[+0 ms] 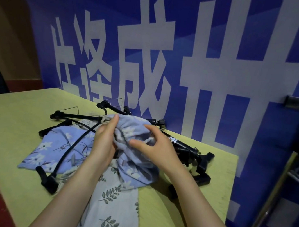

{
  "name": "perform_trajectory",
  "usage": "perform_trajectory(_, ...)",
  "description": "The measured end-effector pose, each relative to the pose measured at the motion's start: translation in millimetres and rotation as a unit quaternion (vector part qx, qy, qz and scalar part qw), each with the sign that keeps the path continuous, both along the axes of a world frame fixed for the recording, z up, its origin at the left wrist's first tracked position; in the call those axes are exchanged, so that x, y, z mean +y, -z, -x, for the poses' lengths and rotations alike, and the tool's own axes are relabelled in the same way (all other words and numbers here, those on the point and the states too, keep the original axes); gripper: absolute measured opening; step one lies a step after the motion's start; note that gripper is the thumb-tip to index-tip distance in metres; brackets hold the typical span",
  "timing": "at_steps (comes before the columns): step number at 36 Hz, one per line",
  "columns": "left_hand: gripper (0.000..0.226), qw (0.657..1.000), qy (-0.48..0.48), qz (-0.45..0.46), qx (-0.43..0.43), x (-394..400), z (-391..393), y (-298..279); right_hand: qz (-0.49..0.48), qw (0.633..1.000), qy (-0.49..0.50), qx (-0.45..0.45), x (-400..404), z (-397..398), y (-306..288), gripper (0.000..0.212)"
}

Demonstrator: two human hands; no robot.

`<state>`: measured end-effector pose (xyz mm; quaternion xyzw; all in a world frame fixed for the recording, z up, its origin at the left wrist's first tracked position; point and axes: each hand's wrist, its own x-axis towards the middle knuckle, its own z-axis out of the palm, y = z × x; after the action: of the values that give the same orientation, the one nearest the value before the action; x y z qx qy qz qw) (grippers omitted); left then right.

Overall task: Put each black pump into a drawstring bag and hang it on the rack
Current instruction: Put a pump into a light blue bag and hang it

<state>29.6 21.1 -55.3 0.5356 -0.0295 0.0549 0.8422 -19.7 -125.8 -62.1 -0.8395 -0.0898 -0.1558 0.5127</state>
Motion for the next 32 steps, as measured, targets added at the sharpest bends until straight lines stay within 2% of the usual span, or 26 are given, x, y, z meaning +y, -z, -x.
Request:
perform_trajectory(3,0.030,0.999,-0.037,-0.009,-0.018,0.7,-1.3,0.2,0.044,0.999,-0.003,-0.009,-0.4,1.0,-0.7,0.078)
perform_trajectory(4,0.032,0.999,-0.042,-0.006,-0.023,1.2,-2.6,0.7,0.058,0.998,0.003,-0.015,-0.4,1.2,-0.6,0.076)
perform_trajectory(6,0.033,0.998,-0.044,-0.008,-0.034,1.6,-3.1,1.7,0.054,0.998,0.023,-0.021,0.2,0.6,-0.6,0.058)
perform_trajectory(9,0.022,0.995,-0.059,-0.063,-0.053,1.8,-1.6,3.1,-0.035,0.998,0.044,-0.031,-3.3,-4.5,1.0,0.028)
perform_trajectory(11,0.021,0.991,-0.060,-0.108,-0.060,3.8,-3.0,6.4,-0.066,0.996,0.037,-0.046,-6.9,-9.2,4.0,0.020)
perform_trajectory(14,0.026,0.983,-0.042,-0.166,-0.063,5.6,-3.2,9.9,-0.080,0.994,0.042,-0.064,-8.8,-10.6,5.9,0.023)
perform_trajectory(18,0.034,0.958,0.031,-0.281,-0.041,7.9,-6.1,17.3,-0.155,0.981,0.087,-0.080,-11.4,-13.2,5.5,0.033)
perform_trajectory(20,0.059,0.936,0.103,-0.335,-0.016,8.7,-8.8,24.6,-0.228,0.968,0.087,-0.063,-13.7,-13.1,3.8,0.032)
perform_trajectory(21,0.071,0.935,0.125,-0.331,0.002,9.3,-11.0,28.0,-0.268,0.959,0.081,-0.048,-14.7,-12.2,2.4,0.030)
perform_trajectory(22,0.074,0.945,0.137,-0.297,0.013,8.3,-10.7,27.4,-0.308,0.948,0.069,-0.031,-15.8,-11.4,1.1,0.028)
perform_trajectory(24,0.062,0.970,0.134,-0.202,0.020,5.9,-8.4,20.3,-0.389,0.921,0.026,0.010,-15.0,-10.8,-1.5,0.025)
perform_trajectory(25,0.056,0.979,0.122,-0.159,0.028,5.0,-8.7,16.3,-0.440,0.897,-0.006,0.034,-13.5,-11.4,-2.7,0.026)
perform_trajectory(28,0.059,0.986,0.144,-0.057,0.058,3.6,-9.9,11.2,-0.579,0.801,-0.079,0.131,-8.2,-14.0,-6.7,0.034)
perform_trajectory(30,0.050,0.983,0.161,0.015,0.082,1.7,-10.4,10.0,-0.622,0.756,-0.098,0.181,-8.9,-13.8,-9.7,0.036)
perform_trajectory(32,0.044,0.973,0.190,0.097,0.089,2.9,-10.0,7.6,-0.646,0.728,-0.113,0.202,-13.0,-13.5,-11.4,0.030)
